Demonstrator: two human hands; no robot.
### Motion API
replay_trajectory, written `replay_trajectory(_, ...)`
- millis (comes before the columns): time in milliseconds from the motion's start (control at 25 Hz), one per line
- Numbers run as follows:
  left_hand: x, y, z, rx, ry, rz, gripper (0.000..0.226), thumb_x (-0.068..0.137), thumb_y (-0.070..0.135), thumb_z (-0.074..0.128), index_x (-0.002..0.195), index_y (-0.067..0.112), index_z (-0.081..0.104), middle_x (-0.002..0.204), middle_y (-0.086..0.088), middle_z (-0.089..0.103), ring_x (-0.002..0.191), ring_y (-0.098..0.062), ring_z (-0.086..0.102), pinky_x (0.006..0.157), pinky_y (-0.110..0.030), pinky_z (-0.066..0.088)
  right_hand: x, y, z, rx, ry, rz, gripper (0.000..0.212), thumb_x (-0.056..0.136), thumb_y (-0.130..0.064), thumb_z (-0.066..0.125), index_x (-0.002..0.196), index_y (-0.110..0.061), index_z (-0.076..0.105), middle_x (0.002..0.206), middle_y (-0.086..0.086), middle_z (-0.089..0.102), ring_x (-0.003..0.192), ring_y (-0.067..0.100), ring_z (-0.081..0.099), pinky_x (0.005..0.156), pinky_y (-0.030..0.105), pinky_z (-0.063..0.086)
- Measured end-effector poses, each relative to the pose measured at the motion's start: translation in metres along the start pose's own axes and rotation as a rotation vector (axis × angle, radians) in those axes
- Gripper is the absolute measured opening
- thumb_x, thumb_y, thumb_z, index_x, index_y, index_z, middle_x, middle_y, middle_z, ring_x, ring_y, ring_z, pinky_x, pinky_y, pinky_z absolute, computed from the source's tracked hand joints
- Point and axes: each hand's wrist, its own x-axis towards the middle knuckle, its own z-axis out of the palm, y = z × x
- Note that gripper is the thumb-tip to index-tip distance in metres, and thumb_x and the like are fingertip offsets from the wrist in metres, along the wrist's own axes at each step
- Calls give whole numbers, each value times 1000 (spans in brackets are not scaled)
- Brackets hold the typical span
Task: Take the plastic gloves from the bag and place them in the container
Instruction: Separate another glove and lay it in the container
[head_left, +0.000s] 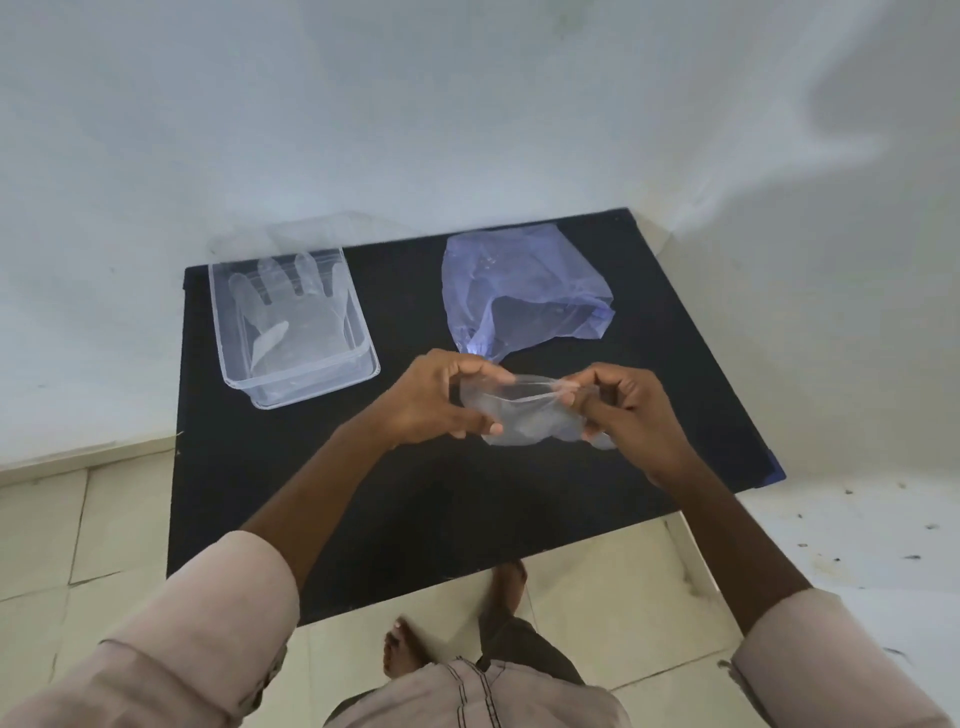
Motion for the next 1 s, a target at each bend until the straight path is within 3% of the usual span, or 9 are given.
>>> replay_trajectory(80,-5,8,-5,-111,-36,-23,44,75,10,82,116,15,70,106,-8,72,89,-22,72,62,-32,61,6,-20,-2,3,25,-5,16,89,-20,65,90,-6,70,80,14,70,71,28,69,63,29,59)
replay_trajectory(160,-10,14,-8,-213,20,-24,29,81,11,76,110,11,73,100,-9,75,86,-19,72,65,-34,62,9,-37,-2,-3,26,10,13,89,-19,65,90,-6,69,82,16,70,74,32,68,64,36,60)
replay_trajectory(320,-20,30,-33,-348,115,-38,20,89,19,67,104,7,74,101,-8,77,96,-18,73,69,-31,60,18,-69,1,-18,-7,72,12,89,-16,66,88,-4,69,88,17,71,81,36,69,65,44,62)
replay_trajectory(520,-30,61,-79,-320,166,-49,15,89,22,68,98,13,75,99,-4,77,91,-18,74,60,-29,58,40,-117,14,52,-35,113,8,88,-11,64,83,-5,67,90,12,73,83,18,70,56,32,55)
replay_trajectory(720,-34,90,-124,-285,309,-124,17,87,15,71,97,2,74,84,-10,70,63,-10,68,53,-26,57,69,-161,36,236,33,118,8,90,-13,62,83,-12,66,88,8,69,82,17,65,54,24,50)
replay_trajectory(880,-35,107,-164,-281,420,-99,20,83,14,73,97,0,74,99,-13,74,64,-14,66,51,-25,54,107,-193,53,367,2,122,7,88,-9,60,83,-12,64,90,9,69,85,22,69,52,23,51)
replay_trajectory(1000,-36,115,-196,-215,473,-71,18,84,17,70,96,4,75,94,-12,74,53,-12,57,47,-22,49,142,-216,62,394,-11,78,10,88,-6,56,80,-11,61,92,13,70,84,25,70,56,26,53)
